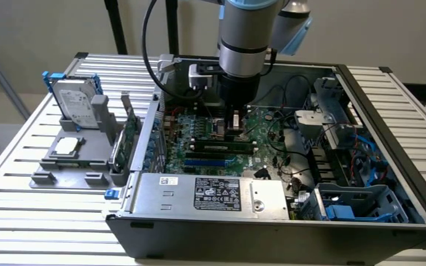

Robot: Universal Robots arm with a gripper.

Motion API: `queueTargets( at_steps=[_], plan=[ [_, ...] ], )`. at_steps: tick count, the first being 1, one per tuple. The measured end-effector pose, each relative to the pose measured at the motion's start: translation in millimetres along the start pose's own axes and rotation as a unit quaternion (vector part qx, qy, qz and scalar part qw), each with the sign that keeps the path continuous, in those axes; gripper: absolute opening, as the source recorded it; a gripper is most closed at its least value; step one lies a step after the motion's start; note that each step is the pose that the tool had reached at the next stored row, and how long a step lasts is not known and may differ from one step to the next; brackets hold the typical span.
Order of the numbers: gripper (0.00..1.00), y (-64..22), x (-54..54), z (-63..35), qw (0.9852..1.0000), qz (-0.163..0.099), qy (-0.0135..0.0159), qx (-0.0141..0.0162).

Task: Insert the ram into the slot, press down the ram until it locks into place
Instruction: 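Insert the ram into the slot, then press down the ram until it locks into place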

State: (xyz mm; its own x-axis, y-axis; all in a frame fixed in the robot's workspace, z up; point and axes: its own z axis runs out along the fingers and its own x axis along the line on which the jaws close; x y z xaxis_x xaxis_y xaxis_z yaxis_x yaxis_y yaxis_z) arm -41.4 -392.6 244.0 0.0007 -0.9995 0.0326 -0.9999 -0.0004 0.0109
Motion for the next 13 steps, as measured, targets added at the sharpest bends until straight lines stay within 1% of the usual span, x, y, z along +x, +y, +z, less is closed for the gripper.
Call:
queueTargets(
  at_steps=[8, 13],
  plan=[
    [0.11, 0.1, -0.2, 0.1, 1.0000, 0.000, -0.0001, 0.0000],
    [0.11, 0.8, -3.3, 1.5, 1.0000, 0.000, -0.0002, 0.0000]
  ],
)
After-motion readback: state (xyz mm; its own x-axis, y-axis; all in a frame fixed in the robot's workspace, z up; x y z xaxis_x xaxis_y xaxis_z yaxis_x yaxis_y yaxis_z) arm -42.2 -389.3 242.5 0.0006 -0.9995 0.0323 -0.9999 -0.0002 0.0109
